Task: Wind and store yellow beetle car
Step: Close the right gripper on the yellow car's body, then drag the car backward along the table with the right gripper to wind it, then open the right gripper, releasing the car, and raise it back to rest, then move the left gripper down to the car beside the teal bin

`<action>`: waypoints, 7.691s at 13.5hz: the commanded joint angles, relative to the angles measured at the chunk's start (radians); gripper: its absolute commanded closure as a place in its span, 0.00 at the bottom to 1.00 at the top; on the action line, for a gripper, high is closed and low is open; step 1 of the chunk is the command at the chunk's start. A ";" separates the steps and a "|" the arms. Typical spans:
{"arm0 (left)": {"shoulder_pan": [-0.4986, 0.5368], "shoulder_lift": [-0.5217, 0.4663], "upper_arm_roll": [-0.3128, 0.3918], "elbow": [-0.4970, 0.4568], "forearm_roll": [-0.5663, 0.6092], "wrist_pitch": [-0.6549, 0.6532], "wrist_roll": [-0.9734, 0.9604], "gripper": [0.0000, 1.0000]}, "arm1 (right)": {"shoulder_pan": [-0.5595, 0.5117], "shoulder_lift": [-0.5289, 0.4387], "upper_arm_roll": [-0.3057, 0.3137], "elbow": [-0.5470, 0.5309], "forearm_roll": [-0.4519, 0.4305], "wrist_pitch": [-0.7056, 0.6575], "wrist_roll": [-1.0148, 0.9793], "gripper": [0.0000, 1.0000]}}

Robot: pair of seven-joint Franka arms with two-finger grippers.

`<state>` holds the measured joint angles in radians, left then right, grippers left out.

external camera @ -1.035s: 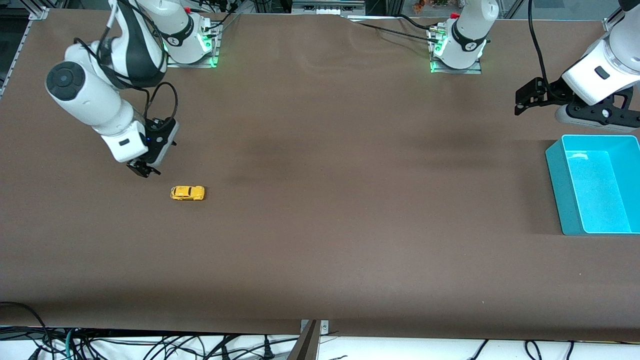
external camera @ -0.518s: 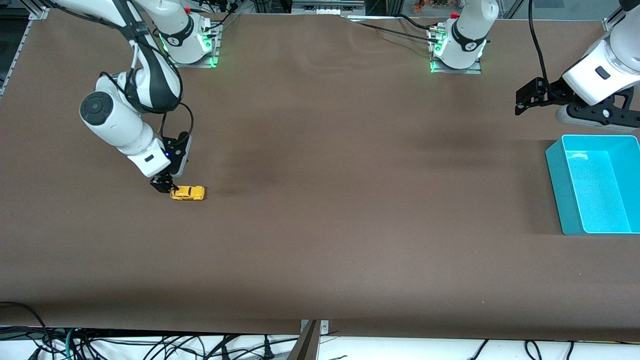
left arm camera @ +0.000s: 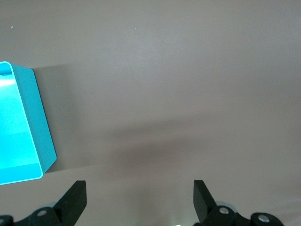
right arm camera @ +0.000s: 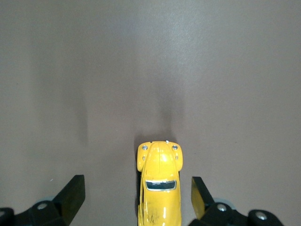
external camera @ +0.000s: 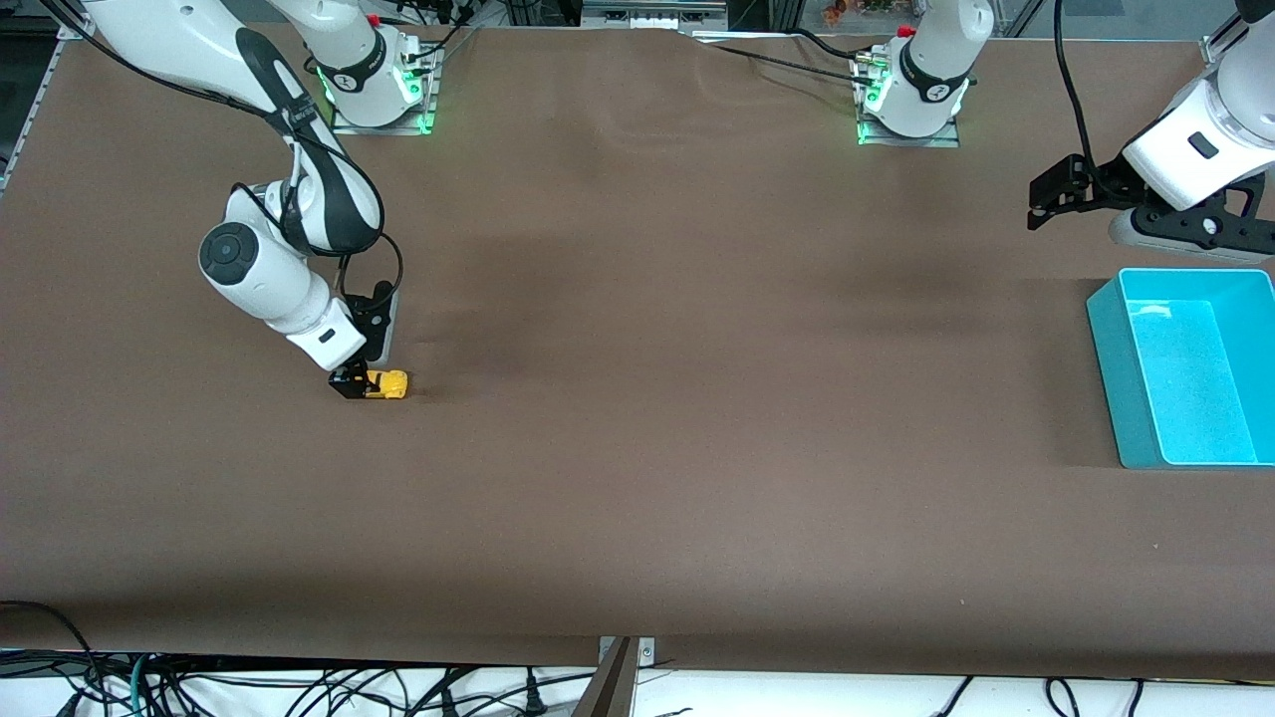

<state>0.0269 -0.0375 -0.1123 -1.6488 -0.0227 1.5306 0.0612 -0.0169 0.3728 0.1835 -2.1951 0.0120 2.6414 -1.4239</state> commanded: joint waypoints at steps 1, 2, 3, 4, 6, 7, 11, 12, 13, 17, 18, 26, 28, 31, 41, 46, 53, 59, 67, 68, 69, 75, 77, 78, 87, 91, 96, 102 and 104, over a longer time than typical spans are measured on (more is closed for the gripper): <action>0.004 0.002 -0.003 0.023 0.012 -0.021 -0.006 0.00 | -0.017 0.029 -0.001 0.014 -0.012 0.035 -0.039 0.00; 0.004 0.002 -0.003 0.023 0.012 -0.021 -0.006 0.00 | -0.023 0.046 -0.001 0.015 -0.004 0.049 -0.067 0.00; 0.004 0.002 -0.003 0.023 0.012 -0.021 -0.006 0.00 | -0.029 0.058 -0.001 0.017 -0.001 0.057 -0.088 0.00; 0.004 0.002 -0.003 0.023 0.012 -0.023 -0.006 0.00 | -0.034 0.064 -0.001 0.021 0.000 0.057 -0.093 0.00; 0.004 0.002 -0.003 0.023 0.012 -0.021 -0.006 0.00 | -0.035 0.066 -0.001 0.021 -0.001 0.075 -0.093 0.00; 0.004 0.002 -0.003 0.023 0.012 -0.021 -0.006 0.00 | -0.038 0.074 -0.001 0.021 -0.006 0.087 -0.093 0.00; 0.004 0.002 -0.003 0.023 0.012 -0.021 -0.006 0.00 | -0.040 0.078 -0.001 0.021 -0.003 0.092 -0.093 0.24; 0.004 0.002 -0.001 0.023 0.012 -0.021 -0.006 0.00 | -0.041 0.080 -0.001 0.021 -0.003 0.092 -0.093 0.32; 0.004 0.002 -0.001 0.023 0.012 -0.023 -0.006 0.00 | -0.041 0.087 -0.001 0.023 -0.001 0.092 -0.093 0.35; 0.004 0.002 -0.001 0.023 0.012 -0.023 -0.006 0.00 | -0.044 0.095 -0.001 0.024 0.000 0.094 -0.093 0.55; 0.004 0.002 -0.001 0.023 0.012 -0.021 -0.006 0.00 | -0.046 0.095 -0.001 0.024 0.002 0.092 -0.093 0.59; 0.004 0.002 -0.001 0.023 0.012 -0.023 -0.006 0.00 | -0.048 0.054 -0.001 0.026 0.029 -0.001 -0.081 0.61; 0.004 0.004 -0.001 0.023 0.012 -0.021 -0.006 0.00 | -0.048 0.057 -0.001 0.024 0.029 -0.006 -0.082 0.61; 0.004 0.004 -0.001 0.023 0.012 -0.021 -0.006 0.00 | -0.049 0.072 -0.001 0.023 0.029 0.003 -0.084 0.60; 0.004 0.004 -0.001 0.023 0.012 -0.021 -0.006 0.00 | -0.074 0.094 -0.001 0.017 0.026 0.031 -0.161 0.60; 0.004 0.004 0.000 0.023 0.012 -0.023 -0.006 0.00 | -0.121 0.094 -0.001 0.015 0.026 0.026 -0.234 0.61; 0.004 0.002 0.000 0.023 0.012 -0.021 -0.006 0.00 | -0.224 0.095 -0.001 0.012 0.026 0.020 -0.369 0.60; 0.004 0.002 0.000 0.023 0.012 -0.023 -0.004 0.00 | -0.360 0.112 -0.001 0.012 0.026 -0.003 -0.561 0.60; 0.004 0.002 -0.001 0.023 0.012 -0.023 -0.006 0.00 | -0.448 0.112 0.001 0.020 0.028 -0.029 -0.633 0.59; 0.004 0.004 0.000 0.023 0.012 -0.021 -0.006 0.00 | -0.448 0.112 0.001 0.024 0.028 -0.029 -0.615 0.58; 0.004 0.004 -0.001 0.023 0.012 -0.021 -0.006 0.00 | -0.448 0.106 0.004 0.029 0.028 -0.043 -0.592 0.43; 0.004 0.002 -0.001 0.023 0.012 -0.021 -0.006 0.00 | -0.446 0.003 0.062 0.197 0.026 -0.401 -0.446 0.00; 0.004 0.004 -0.001 0.023 0.012 -0.021 -0.006 0.00 | -0.443 -0.041 0.074 0.289 0.016 -0.559 -0.420 0.00; 0.004 0.004 -0.001 0.023 0.012 -0.023 -0.006 0.00 | -0.443 -0.069 0.088 0.323 -0.003 -0.604 -0.399 0.00; 0.004 0.004 -0.001 0.023 0.012 -0.023 -0.006 0.00 | -0.338 -0.403 0.091 0.331 0.011 -0.797 0.355 0.00; 0.004 0.002 -0.001 0.023 0.012 -0.023 -0.006 0.00 | -0.293 -0.463 0.086 0.328 0.011 -0.854 0.693 0.00; 0.004 0.002 -0.001 0.023 0.012 -0.023 -0.006 0.00 | -0.198 -0.518 0.025 0.328 0.011 -0.913 0.997 0.00; -0.007 0.011 -0.004 0.021 0.012 -0.023 -0.003 0.00 | -0.084 -0.545 -0.073 0.337 0.011 -0.913 1.206 0.00; -0.009 0.019 -0.007 0.023 0.012 -0.023 -0.001 0.00 | -0.077 -0.554 -0.078 0.337 0.011 -0.913 1.211 0.00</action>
<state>0.0222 -0.0326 -0.1127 -1.6488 -0.0227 1.5265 0.0612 -0.1183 -0.1543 0.1259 -1.8494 0.0264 1.7414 -0.2404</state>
